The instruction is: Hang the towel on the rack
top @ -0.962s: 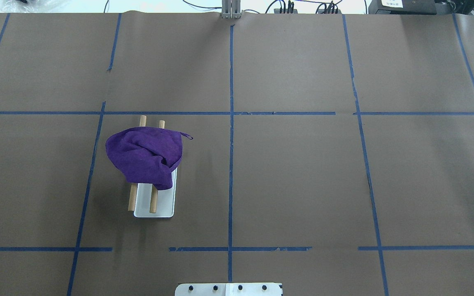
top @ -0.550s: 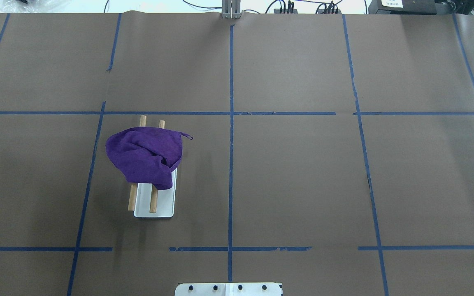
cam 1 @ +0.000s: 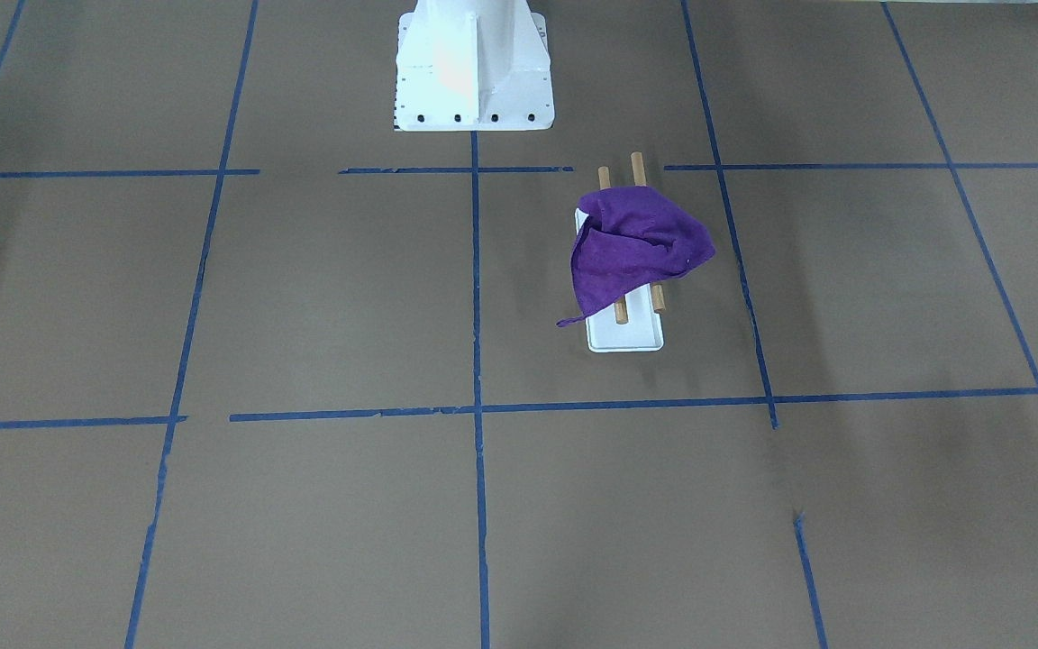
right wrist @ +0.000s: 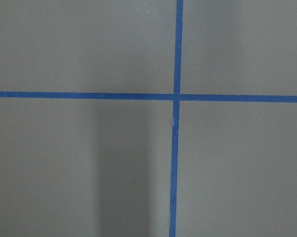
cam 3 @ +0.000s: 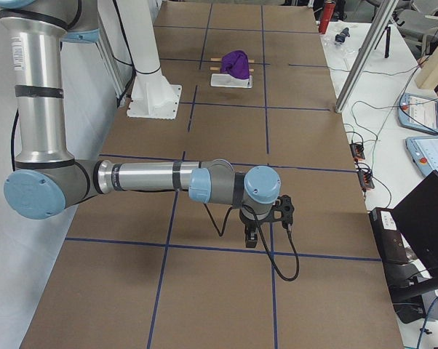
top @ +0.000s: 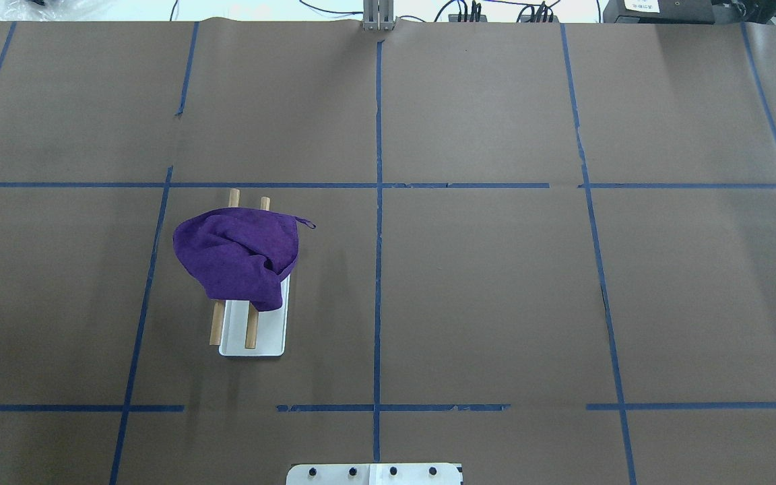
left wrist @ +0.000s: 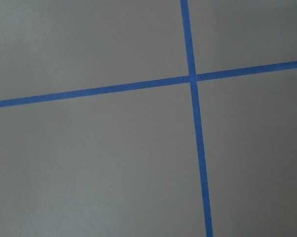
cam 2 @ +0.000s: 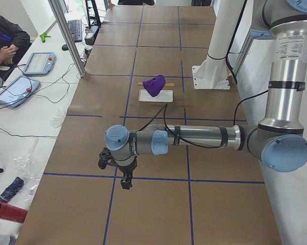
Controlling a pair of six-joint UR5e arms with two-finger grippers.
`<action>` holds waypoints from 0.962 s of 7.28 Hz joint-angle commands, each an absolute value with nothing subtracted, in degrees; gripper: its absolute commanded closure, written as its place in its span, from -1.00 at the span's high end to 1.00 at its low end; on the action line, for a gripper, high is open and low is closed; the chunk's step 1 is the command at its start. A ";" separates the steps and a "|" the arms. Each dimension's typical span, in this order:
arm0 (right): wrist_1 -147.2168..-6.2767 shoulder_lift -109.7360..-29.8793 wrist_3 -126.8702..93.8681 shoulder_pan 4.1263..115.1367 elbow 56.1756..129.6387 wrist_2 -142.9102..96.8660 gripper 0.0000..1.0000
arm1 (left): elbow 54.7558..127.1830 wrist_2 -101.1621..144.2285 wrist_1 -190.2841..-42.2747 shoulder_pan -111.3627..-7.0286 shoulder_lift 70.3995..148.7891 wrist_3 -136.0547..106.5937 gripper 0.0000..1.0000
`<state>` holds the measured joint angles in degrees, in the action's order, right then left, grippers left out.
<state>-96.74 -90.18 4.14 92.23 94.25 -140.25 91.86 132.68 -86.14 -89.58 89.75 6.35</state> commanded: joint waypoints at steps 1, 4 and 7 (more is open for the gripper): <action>-96.68 -90.44 4.13 92.29 94.04 -140.54 1.00 | 95.01 132.71 -85.96 -89.56 88.68 3.60 1.00; -96.16 -92.53 4.30 92.81 93.17 -140.01 1.00 | 94.83 132.72 -86.04 -89.47 88.86 3.60 1.00; -95.89 -92.64 4.22 94.12 92.81 -140.01 1.00 | 94.83 132.72 -86.13 -89.47 89.30 3.60 1.00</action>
<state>-95.95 -92.91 4.39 93.47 92.88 -139.94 94.83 132.78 -86.10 -89.47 89.11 3.61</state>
